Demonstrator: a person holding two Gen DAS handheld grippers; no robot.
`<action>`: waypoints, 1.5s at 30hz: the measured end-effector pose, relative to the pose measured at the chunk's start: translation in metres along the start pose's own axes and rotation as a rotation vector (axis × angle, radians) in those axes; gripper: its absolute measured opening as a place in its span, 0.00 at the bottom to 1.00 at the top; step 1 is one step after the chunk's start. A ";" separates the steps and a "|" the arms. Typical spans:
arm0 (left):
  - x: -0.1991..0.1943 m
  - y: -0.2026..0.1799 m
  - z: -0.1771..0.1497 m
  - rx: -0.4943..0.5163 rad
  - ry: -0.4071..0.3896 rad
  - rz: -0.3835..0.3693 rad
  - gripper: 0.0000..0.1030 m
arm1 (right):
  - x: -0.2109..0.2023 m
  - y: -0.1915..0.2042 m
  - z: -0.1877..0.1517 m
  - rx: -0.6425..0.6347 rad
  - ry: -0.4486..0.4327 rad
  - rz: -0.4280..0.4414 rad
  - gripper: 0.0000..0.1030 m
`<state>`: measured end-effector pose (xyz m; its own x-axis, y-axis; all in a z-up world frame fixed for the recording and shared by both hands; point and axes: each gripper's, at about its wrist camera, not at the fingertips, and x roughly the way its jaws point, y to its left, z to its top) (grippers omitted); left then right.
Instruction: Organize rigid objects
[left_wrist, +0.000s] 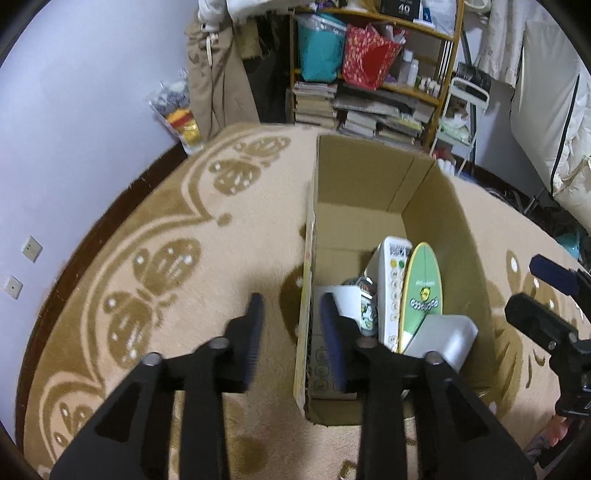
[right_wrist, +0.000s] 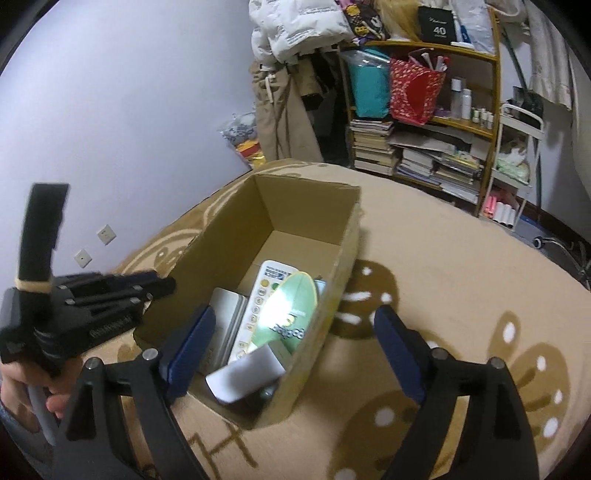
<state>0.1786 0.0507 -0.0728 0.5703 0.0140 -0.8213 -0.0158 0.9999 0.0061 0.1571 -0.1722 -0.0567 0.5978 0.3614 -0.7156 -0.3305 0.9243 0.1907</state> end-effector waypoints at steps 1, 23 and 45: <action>-0.005 -0.001 0.001 0.004 -0.015 0.006 0.49 | -0.003 -0.001 0.000 0.001 -0.004 -0.005 0.97; -0.091 -0.014 -0.011 0.043 -0.183 0.065 0.99 | -0.083 -0.015 -0.023 0.062 -0.107 -0.092 1.00; -0.219 -0.035 -0.064 0.103 -0.494 0.150 0.99 | -0.178 0.015 -0.053 0.020 -0.343 -0.113 1.00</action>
<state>0.0017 0.0121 0.0698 0.8878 0.1345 -0.4402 -0.0597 0.9819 0.1795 0.0065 -0.2291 0.0380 0.8410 0.2736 -0.4668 -0.2361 0.9618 0.1385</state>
